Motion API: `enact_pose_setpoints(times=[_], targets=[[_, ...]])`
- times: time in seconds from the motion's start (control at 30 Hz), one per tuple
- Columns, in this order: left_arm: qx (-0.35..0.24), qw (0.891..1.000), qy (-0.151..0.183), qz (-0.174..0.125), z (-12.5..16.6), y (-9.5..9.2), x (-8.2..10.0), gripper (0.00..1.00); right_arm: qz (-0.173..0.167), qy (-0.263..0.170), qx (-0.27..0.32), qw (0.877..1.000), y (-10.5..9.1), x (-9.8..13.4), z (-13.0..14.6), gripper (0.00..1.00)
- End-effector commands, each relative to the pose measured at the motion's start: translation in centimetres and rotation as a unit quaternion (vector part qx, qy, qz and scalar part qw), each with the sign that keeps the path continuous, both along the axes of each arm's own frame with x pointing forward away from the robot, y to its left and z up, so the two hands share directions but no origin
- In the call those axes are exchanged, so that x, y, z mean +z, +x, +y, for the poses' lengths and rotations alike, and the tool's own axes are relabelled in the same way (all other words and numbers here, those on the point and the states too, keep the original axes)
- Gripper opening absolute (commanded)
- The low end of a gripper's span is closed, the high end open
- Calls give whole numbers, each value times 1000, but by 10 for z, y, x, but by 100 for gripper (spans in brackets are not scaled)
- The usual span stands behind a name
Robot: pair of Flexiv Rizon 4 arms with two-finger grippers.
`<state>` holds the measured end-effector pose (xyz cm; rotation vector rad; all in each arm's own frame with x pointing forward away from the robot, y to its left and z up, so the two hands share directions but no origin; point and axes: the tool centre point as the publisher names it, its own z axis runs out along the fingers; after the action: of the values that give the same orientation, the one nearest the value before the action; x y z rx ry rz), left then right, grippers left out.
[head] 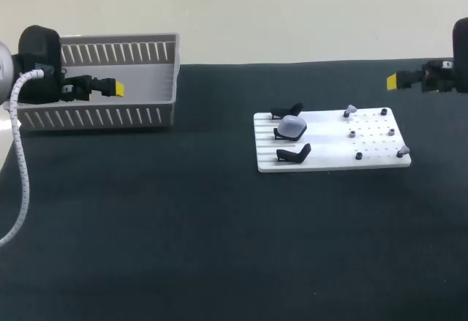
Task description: Pick up each earbud case from the left stands, insert the matching earbuds, close the lid, and place the case in the box.
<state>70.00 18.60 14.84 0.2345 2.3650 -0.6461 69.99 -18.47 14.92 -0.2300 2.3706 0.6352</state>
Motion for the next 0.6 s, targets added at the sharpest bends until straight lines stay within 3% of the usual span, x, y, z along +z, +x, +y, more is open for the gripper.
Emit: enact_pose_setpoints(times=[0.03, 0.6], targets=[[2, 1000, 3, 2, -1, 0, 1, 100, 0, -1, 0, 1000, 0, 0, 0, 100], [-11, 1000, -3, -2, -2, 0, 1, 100, 0, -1, 0, 1000, 0, 0, 0, 100]])
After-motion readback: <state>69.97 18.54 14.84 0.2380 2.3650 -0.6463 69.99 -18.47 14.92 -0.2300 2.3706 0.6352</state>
